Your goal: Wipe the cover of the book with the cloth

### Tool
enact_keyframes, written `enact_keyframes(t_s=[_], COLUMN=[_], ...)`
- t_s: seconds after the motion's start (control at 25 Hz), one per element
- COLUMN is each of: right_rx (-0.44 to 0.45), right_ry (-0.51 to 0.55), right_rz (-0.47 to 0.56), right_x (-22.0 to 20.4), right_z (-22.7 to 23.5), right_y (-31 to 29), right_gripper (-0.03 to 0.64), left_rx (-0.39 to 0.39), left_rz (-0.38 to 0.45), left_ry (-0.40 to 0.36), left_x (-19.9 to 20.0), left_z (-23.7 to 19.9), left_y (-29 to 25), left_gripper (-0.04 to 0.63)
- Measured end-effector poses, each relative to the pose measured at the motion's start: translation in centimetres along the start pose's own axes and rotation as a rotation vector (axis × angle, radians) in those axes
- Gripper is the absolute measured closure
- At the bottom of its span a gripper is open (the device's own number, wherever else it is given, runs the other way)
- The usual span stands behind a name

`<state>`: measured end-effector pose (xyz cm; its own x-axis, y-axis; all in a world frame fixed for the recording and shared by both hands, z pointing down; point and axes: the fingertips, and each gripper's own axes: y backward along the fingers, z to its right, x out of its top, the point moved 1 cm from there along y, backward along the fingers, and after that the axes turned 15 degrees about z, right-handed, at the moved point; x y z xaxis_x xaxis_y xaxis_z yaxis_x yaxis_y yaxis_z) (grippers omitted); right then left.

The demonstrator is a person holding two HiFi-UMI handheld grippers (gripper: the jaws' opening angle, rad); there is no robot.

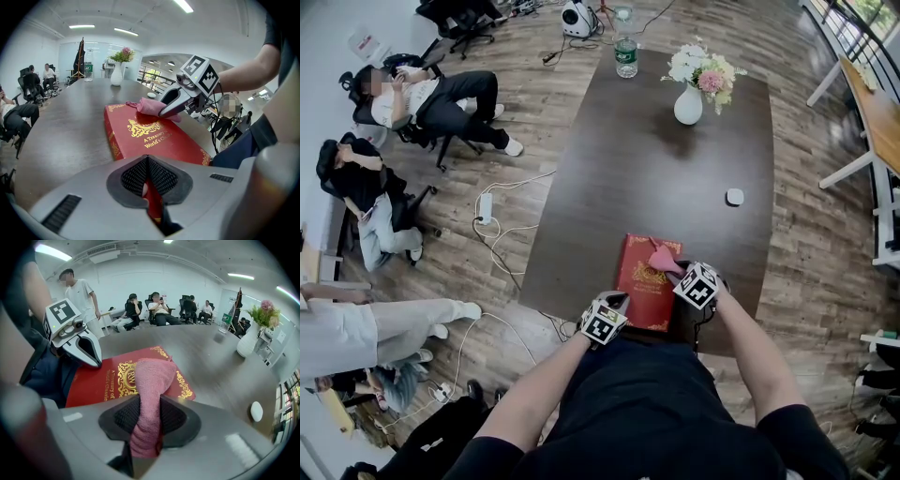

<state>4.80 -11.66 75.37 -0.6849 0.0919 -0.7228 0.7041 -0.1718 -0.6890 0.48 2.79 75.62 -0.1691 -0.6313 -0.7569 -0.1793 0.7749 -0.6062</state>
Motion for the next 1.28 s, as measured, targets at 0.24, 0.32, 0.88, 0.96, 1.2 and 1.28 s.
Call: enact_keyframes(t_s=[0.24, 0.32, 0.88, 0.96, 1.2, 1.28], right_rx=[-0.005, -0.004, -0.046, -0.057, -0.081, -0.086], right_ry=[-0.018, -0.023, -0.111, -0.107, -0.096, -0.094], right_rz=[0.002, 0.006, -0.007, -0.025, -0.056, -0.045], right_x=[-0.3, -0.4, -2.9, -3.7, -4.6, -4.6], right_z=[0.2, 0.3, 1.3, 1.4, 1.5, 1.4], right_y=[0.3, 0.4, 2.3, 2.6, 3.6, 3.4], right_gripper=[0.496, 0.496, 0.496, 0.495, 0.495, 0.495], left_rx=[0.006, 0.006, 0.002, 0.002, 0.01, 0.007], left_rz=[0.016, 0.023, 0.034, 0.041, 0.038, 0.036], left_ry=[-0.006, -0.01, -0.036, -0.037, -0.018, -0.015], left_x=[-0.4, -0.1, 0.3, -0.2, -0.1, 0.0], left_z=[-0.4, -0.4, -0.5, -0.5, -0.6, -0.5], left_y=[-0.5, -0.4, -0.3, -0.6, -0.4, -0.2], left_gripper=[0.6, 0.6, 0.6, 0.6, 0.6, 0.6])
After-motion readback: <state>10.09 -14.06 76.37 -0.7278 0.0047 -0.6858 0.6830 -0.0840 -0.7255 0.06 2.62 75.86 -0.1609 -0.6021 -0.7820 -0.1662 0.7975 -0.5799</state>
